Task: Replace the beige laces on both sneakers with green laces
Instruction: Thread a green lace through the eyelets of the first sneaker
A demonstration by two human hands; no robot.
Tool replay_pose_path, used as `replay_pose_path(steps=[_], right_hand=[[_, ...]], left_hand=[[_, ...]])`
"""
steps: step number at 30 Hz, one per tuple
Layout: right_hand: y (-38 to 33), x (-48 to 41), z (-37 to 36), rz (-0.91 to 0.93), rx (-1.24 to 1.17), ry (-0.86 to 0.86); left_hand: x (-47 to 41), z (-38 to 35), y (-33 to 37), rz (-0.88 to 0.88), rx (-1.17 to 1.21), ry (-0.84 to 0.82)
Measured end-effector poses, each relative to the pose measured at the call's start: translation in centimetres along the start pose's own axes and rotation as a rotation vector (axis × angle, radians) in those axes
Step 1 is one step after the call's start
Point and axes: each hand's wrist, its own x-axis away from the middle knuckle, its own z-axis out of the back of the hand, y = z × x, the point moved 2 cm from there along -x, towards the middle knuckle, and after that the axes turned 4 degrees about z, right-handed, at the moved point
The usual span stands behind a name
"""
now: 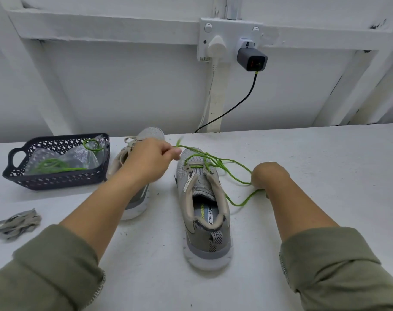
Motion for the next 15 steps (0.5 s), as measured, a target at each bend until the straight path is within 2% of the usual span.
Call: replay_pose_path(steps=[3, 6, 8, 9, 10, 12, 15], right_hand=[[-0.1, -0.3, -0.4, -0.009, -0.077, 0.031], [0.1, -0.9, -1.0, -0.036, -0.188, 0.092], [-0.2, -1.1, -0.9, -0.058, -0.376, 0.219], [-0.4, -1.2, -0.4, -0.034, -0.502, 0.335], [-0.9, -1.1, 0.2, 0.034, -0.623, 0.447], [-2.4, -0.1, 1.3, 0.287, -0.828, 0.548], [-5.0, 2.7, 1.6, 0.591, -1.249, 0.441]], left_hand=[[-0.1, -0.7, -0.2, 0.03, 0.028, -0.051], [-0.1, -1.8, -0.5, 0.096, 0.297, -0.109], [0.3, -2.4, -0.4, 0.147, 0.455, -0.125], [0.5, -2.5, -0.2, 0.16, 0.498, -0.125], [0.6, -2.7, 0.0, 0.173, 0.538, -0.125], [0.7, -3.1, 0.1, 0.236, 0.692, -0.133], [0.6, -3.6, 0.5, 0.373, 0.998, -0.184]])
